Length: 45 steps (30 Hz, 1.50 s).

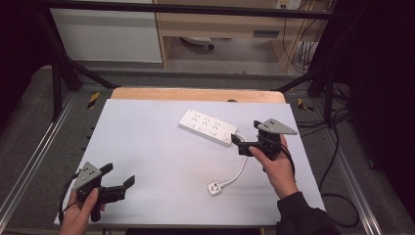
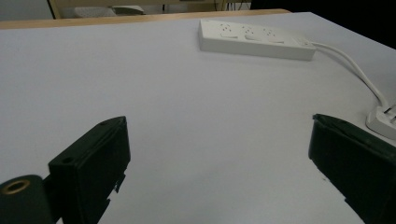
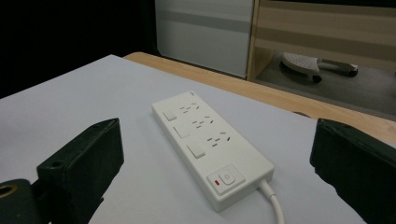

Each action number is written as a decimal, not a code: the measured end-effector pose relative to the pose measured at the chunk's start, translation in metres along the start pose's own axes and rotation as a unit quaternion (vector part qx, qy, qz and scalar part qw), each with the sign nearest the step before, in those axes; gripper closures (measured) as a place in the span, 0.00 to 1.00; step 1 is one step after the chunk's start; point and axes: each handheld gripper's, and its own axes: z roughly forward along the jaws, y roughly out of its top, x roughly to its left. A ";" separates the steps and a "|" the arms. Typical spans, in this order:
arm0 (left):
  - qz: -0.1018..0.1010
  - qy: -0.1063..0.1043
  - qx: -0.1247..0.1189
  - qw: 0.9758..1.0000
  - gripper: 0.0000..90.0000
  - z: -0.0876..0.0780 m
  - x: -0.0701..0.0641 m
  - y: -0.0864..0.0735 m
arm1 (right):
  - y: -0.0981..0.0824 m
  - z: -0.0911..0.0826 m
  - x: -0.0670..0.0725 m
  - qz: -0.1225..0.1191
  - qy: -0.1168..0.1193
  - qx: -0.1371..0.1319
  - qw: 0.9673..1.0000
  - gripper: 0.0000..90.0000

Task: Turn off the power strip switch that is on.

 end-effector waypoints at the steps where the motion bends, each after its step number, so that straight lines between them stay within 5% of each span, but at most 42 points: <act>1: 0.001 0.000 0.000 1.000 0.06 0.000 0.000 0.000 | 0.000 0.000 0.000 0.000 0.000 0.000 1.000 0.03; 19: 0.003 -0.002 0.004 1.000 0.06 0.001 -0.001 0.000 | 0.021 0.029 0.000 -0.006 0.000 0.006 1.000 0.11; 37: 0.003 -0.002 0.004 1.000 0.06 0.001 0.000 0.000 | 0.024 0.048 -0.001 -0.026 -0.014 -0.004 1.000 0.75; 45: 0.003 -0.003 0.003 1.000 0.06 0.001 0.000 0.000 | 0.025 0.056 0.001 -0.038 -0.005 -0.010 0.999 0.92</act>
